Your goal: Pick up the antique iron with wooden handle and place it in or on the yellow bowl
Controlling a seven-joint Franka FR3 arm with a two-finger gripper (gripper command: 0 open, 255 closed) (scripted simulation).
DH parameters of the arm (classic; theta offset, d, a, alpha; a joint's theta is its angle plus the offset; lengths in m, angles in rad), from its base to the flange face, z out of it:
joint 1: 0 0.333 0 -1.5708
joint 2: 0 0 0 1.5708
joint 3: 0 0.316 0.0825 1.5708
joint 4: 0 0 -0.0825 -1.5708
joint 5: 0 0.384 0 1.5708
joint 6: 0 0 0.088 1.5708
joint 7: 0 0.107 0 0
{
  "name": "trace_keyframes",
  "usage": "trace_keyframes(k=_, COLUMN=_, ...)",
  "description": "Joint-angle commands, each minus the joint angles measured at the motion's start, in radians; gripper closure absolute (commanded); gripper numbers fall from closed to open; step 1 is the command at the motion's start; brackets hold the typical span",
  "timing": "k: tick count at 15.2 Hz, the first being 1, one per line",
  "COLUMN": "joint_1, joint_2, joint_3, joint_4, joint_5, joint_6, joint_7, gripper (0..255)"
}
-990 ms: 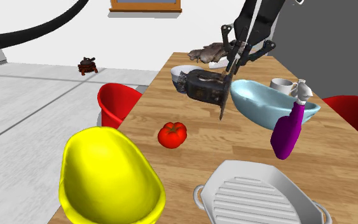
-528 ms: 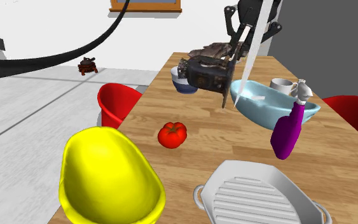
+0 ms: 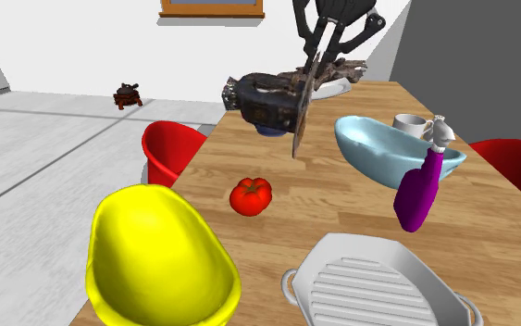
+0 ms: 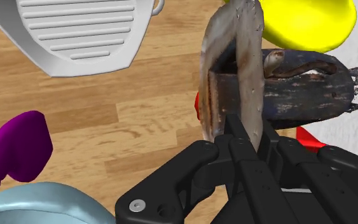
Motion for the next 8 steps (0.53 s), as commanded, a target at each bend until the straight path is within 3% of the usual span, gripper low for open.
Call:
trace_keyframes(k=1, joint_1=0.015, joint_2=-0.062, joint_3=0.011, joint_4=-0.055, joint_5=0.000, joint_6=0.001, joint_7=0.027, gripper=255)
trace_keyframes(k=8, joint_1=0.067, joint_2=-0.282, joint_3=0.069, joint_4=-0.270, joint_5=0.015, joint_6=0.027, joint_7=0.138, gripper=255)
